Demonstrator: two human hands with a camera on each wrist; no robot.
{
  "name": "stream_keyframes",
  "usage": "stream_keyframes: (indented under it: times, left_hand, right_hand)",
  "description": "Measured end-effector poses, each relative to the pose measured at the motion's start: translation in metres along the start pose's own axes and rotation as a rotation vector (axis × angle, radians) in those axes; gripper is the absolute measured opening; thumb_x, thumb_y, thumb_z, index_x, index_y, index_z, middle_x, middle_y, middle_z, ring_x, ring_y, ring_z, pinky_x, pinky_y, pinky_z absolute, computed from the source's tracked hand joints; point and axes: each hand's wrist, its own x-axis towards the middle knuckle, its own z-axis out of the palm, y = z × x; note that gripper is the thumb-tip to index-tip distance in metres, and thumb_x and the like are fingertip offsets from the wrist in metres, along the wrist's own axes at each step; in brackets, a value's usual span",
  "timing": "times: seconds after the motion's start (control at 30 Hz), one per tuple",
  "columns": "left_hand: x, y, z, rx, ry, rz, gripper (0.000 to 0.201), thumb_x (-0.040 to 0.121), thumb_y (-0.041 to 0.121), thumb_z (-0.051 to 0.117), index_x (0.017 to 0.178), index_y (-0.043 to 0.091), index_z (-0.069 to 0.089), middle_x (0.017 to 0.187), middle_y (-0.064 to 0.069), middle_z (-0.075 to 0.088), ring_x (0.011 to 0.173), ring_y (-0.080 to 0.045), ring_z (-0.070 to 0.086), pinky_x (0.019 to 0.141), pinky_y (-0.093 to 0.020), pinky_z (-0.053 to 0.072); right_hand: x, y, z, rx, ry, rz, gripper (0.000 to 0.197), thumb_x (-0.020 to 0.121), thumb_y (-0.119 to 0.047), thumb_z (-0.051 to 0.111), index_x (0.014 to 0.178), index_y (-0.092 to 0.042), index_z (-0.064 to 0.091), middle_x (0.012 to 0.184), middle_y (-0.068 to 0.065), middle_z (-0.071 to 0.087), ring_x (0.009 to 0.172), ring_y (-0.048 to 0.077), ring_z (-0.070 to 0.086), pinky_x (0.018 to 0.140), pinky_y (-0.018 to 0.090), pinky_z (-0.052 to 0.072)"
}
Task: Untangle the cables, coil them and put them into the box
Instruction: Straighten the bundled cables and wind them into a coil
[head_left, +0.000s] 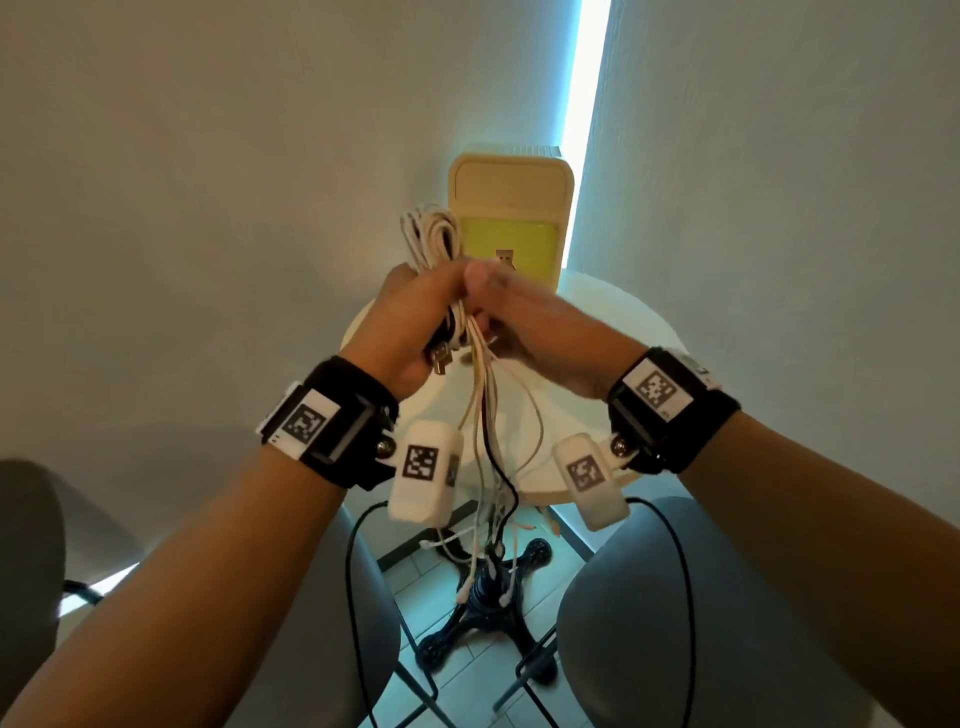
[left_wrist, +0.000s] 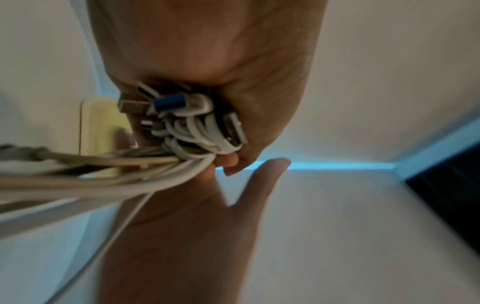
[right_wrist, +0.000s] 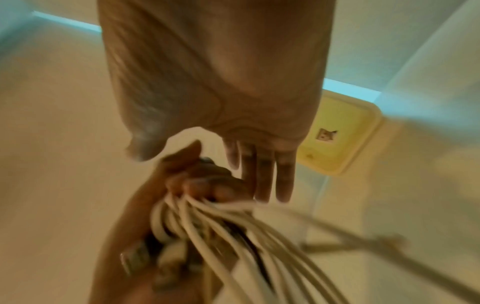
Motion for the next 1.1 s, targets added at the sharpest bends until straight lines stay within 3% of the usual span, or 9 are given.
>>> stream_keyframes:
  times: [0.1,0.2,0.33,0.53,0.63,0.8,0.9,0.97,1.1]
  left_hand:
    - [0.009,0.005,-0.005,-0.055,0.019,-0.01,0.026,0.094,0.021,0.079,0.077,0.013,0.061,0.065,-0.004,0.056,0.058,-0.018,0.058,0.065,-0.038,0.054]
    - [0.014,0.006,-0.008,-0.021,0.06,-0.002,0.028,0.094,0.023,0.081,0.078,0.015,0.059,0.065,-0.003,0.057,0.058,-0.018,0.058,0.059,-0.033,0.052]
    - [0.018,0.003,-0.01,0.092,0.13,0.004,0.028,0.093,0.021,0.082,0.078,0.014,0.06,0.062,-0.004,0.056,0.051,-0.017,0.054,0.053,-0.029,0.048]
    - [0.026,0.001,-0.031,0.39,0.215,0.072,0.033,0.094,0.023,0.082,0.073,0.01,0.059,0.063,-0.01,0.057,0.047,-0.019,0.055,0.04,-0.022,0.039]
    - [0.026,-0.001,-0.043,0.594,0.148,0.065,0.036,0.091,0.031,0.084,0.072,0.008,0.064,0.058,-0.008,0.063,0.049,-0.021,0.061,0.044,-0.026,0.042]
    - [0.017,0.007,-0.038,0.792,-0.035,0.094,0.044,0.089,0.05,0.081,0.073,0.013,0.064,0.062,-0.004,0.063,0.042,-0.005,0.058,0.041,-0.02,0.044]
    - [0.008,0.009,-0.037,0.834,-0.218,0.053,0.036,0.088,0.049,0.081,0.078,0.018,0.066,0.054,0.006,0.064,0.044,0.001,0.058,0.043,-0.018,0.045]
    - [0.004,0.005,-0.035,0.851,-0.318,0.008,0.027,0.083,0.047,0.086,0.088,0.025,0.069,0.059,0.011,0.069,0.051,0.002,0.063,0.049,-0.017,0.049]
    - [0.005,-0.001,-0.035,0.816,-0.306,-0.063,0.044,0.072,0.048,0.096,0.102,0.025,0.076,0.08,-0.005,0.075,0.066,-0.011,0.066,0.062,-0.031,0.054]
  right_hand:
    - [-0.007,0.012,0.012,-0.013,-0.108,0.038,0.054,0.105,-0.049,0.056,0.131,-0.003,0.053,0.099,0.018,0.076,0.088,0.035,0.074,0.091,0.052,0.062]
    - [-0.01,0.01,0.011,0.016,-0.13,0.121,0.038,0.105,-0.034,0.063,0.119,0.001,0.058,0.076,0.01,0.065,0.074,0.035,0.064,0.083,0.059,0.06]
    - [-0.011,0.005,0.006,-0.178,-0.17,0.175,0.018,0.103,-0.023,0.065,0.096,-0.007,0.062,0.069,0.005,0.058,0.068,0.028,0.056,0.07,0.044,0.058]
    - [-0.02,0.0,-0.008,-0.356,-0.248,0.245,0.015,0.107,-0.019,0.058,0.1,-0.006,0.057,0.077,0.009,0.065,0.06,0.019,0.063,0.059,0.026,0.054]
    - [-0.021,-0.006,-0.015,-0.522,-0.232,0.212,0.015,0.108,-0.021,0.058,0.095,-0.012,0.057,0.076,0.004,0.063,0.059,0.013,0.058,0.058,0.025,0.052]
    - [-0.011,-0.019,-0.023,-0.791,-0.238,0.14,0.011,0.108,-0.026,0.057,0.101,-0.018,0.058,0.081,0.001,0.064,0.069,0.014,0.059,0.072,0.037,0.054]
    - [-0.007,-0.026,-0.026,-0.829,-0.247,0.094,0.014,0.108,-0.022,0.056,0.094,-0.025,0.058,0.079,0.0,0.066,0.067,0.012,0.061,0.07,0.031,0.053]
    - [-0.005,-0.031,-0.026,-0.881,-0.232,0.077,0.018,0.107,-0.021,0.056,0.09,-0.023,0.058,0.077,-0.002,0.068,0.067,0.013,0.062,0.068,0.028,0.051]
    - [0.0,-0.035,-0.024,-0.913,-0.163,0.05,0.019,0.104,-0.024,0.063,0.085,-0.022,0.062,0.075,-0.002,0.07,0.067,0.014,0.065,0.063,0.022,0.046]
